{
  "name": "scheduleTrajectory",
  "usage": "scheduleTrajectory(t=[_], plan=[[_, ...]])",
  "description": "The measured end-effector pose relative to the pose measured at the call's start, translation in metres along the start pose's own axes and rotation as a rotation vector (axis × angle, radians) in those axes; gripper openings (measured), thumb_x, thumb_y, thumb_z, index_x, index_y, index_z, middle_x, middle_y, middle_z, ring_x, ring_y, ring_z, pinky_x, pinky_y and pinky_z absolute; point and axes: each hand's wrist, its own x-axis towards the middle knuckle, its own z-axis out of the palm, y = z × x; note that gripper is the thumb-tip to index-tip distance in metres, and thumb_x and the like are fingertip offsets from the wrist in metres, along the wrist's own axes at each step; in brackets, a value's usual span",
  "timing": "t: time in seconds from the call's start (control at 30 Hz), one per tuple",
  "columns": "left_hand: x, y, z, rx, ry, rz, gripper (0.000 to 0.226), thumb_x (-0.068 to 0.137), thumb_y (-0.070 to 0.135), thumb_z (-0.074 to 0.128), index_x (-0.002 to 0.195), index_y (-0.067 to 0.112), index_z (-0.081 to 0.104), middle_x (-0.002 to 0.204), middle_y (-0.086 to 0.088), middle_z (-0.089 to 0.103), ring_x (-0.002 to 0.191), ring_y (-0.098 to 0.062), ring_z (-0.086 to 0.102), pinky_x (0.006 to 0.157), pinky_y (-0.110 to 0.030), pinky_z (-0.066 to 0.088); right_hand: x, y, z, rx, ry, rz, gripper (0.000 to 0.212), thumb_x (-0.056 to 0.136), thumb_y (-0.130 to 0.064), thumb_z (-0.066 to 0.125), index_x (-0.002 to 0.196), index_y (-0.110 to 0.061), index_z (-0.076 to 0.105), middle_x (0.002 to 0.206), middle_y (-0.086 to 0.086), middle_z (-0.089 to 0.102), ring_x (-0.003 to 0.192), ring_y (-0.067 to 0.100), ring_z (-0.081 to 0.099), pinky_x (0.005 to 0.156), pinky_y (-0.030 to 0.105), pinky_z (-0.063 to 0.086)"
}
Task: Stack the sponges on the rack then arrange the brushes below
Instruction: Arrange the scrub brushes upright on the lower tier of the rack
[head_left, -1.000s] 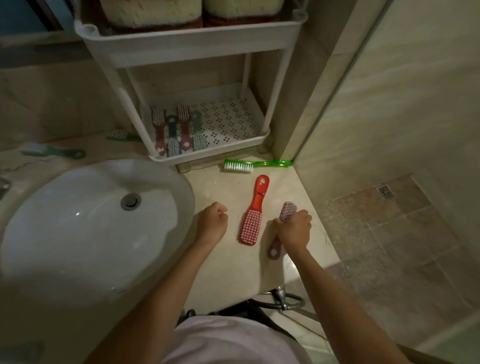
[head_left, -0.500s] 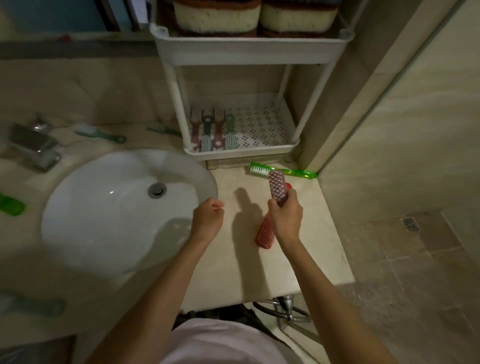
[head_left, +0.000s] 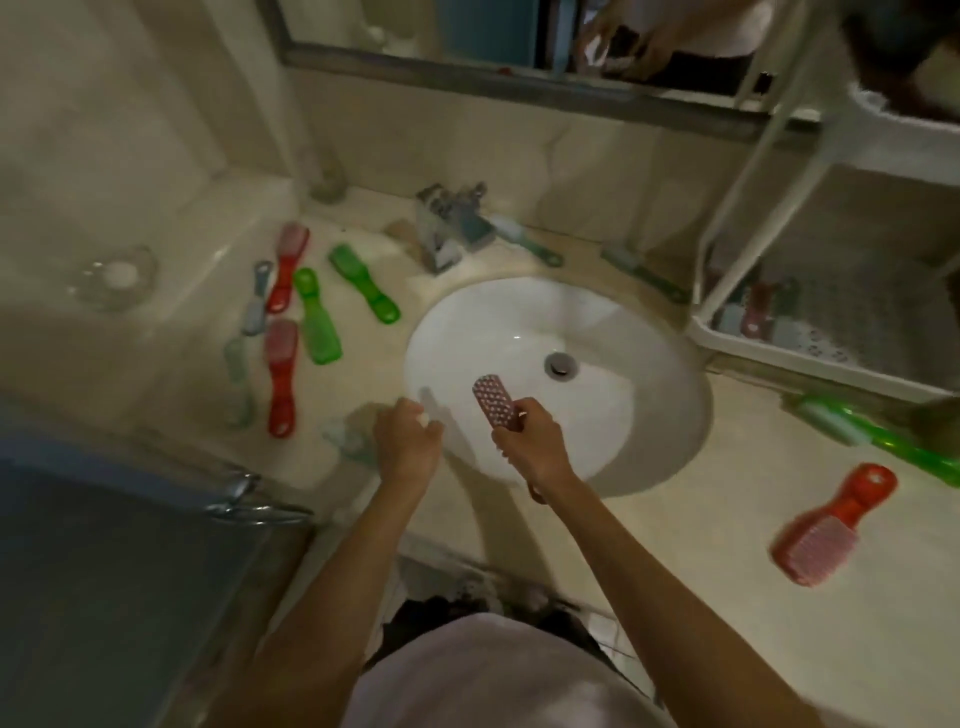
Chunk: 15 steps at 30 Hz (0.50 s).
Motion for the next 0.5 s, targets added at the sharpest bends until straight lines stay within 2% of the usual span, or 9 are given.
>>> scheduleTrajectory(t=[0.07, 0.13, 0.2, 0.27, 0.33, 0.4, 0.43, 0.5], plan=[[0.015, -0.029, -0.02, -0.002, 0.093, -0.187, 0.06, 0.081, 0.02, 0.064, 0.132, -0.001, 0.041, 0.139, -0.022, 0.042, 0.131, -0.034, 0.038, 0.104, -0.039, 0.034, 0.0, -0.009, 0.032, -0.017, -0.069, -0.006, 0.03, 0.083, -0.01, 0.057, 0.112, -0.004, 0.054, 0.105, 0.017, 0.066, 0.094, 0.033, 0.064, 0.082, 0.043, 0.053], [0.024, -0.047, -0.031, -0.057, 0.074, -0.352, 0.087, 0.081, 0.028, 0.067, 0.146, 0.001, 0.016, 0.154, -0.021, 0.016, 0.141, -0.036, 0.02, 0.111, -0.042, 0.027, 0.0, -0.016, 0.055, -0.042, -0.115, -0.009, 0.028, 0.085, -0.012, 0.055, 0.111, -0.004, 0.054, 0.105, 0.017, 0.065, 0.095, 0.032, 0.064, 0.082, 0.043, 0.052], [0.032, -0.055, -0.031, -0.086, 0.038, -0.401, 0.098, 0.082, 0.03, 0.067, 0.149, 0.003, 0.0, 0.157, -0.02, 0.003, 0.144, -0.036, 0.011, 0.114, -0.043, 0.023, 0.001, -0.02, 0.068, -0.062, -0.12, -0.004, 0.026, 0.086, -0.014, 0.054, 0.11, -0.005, 0.054, 0.105, 0.018, 0.065, 0.094, 0.032, 0.064, 0.082, 0.043, 0.053], [0.039, -0.057, -0.027, -0.052, -0.002, -0.406, 0.101, 0.083, 0.028, 0.066, 0.149, 0.002, -0.007, 0.158, -0.019, -0.004, 0.146, -0.036, 0.006, 0.115, -0.043, 0.02, 0.004, -0.022, 0.07, -0.08, -0.103, 0.01, 0.026, 0.086, -0.013, 0.054, 0.111, -0.004, 0.054, 0.106, 0.018, 0.065, 0.094, 0.032, 0.064, 0.079, 0.041, 0.053], [0.047, -0.057, -0.022, -0.023, -0.015, -0.384, 0.099, 0.084, 0.022, 0.065, 0.149, 0.002, -0.007, 0.158, -0.02, -0.005, 0.146, -0.037, 0.004, 0.116, -0.044, 0.019, 0.007, -0.023, 0.064, -0.129, -0.089, 0.018, 0.029, 0.085, -0.011, 0.054, 0.113, -0.004, 0.053, 0.107, 0.017, 0.065, 0.095, 0.031, 0.063, 0.073, 0.036, 0.05], [0.052, -0.053, -0.018, -0.014, -0.021, -0.34, 0.094, 0.085, 0.015, 0.063, 0.149, 0.001, -0.005, 0.157, -0.024, -0.002, 0.145, -0.039, 0.01, 0.116, -0.043, 0.021, 0.01, -0.021, 0.055, -0.159, -0.063, 0.029, 0.033, 0.083, -0.009, 0.056, 0.116, -0.004, 0.052, 0.108, 0.017, 0.065, 0.094, 0.032, 0.064, 0.075, 0.037, 0.051], [0.054, -0.051, -0.016, -0.009, -0.02, -0.318, 0.091, 0.086, 0.011, 0.062, 0.149, 0.0, -0.003, 0.156, -0.026, 0.003, 0.143, -0.04, 0.015, 0.114, -0.043, 0.024, 0.01, -0.019, 0.05, -0.163, -0.045, 0.037, 0.034, 0.083, -0.009, 0.056, 0.116, -0.004, 0.052, 0.108, 0.018, 0.066, 0.094, 0.033, 0.064, 0.078, 0.039, 0.052], [0.056, -0.046, -0.012, 0.018, -0.023, -0.27, 0.08, 0.087, 0.006, 0.059, 0.147, -0.003, 0.007, 0.15, -0.029, 0.024, 0.136, -0.041, 0.033, 0.107, -0.043, 0.034, 0.011, -0.016, 0.041, -0.178, -0.007, 0.049, 0.034, 0.083, -0.008, 0.057, 0.116, -0.003, 0.052, 0.107, 0.018, 0.066, 0.094, 0.033, 0.064, 0.08, 0.041, 0.052]])
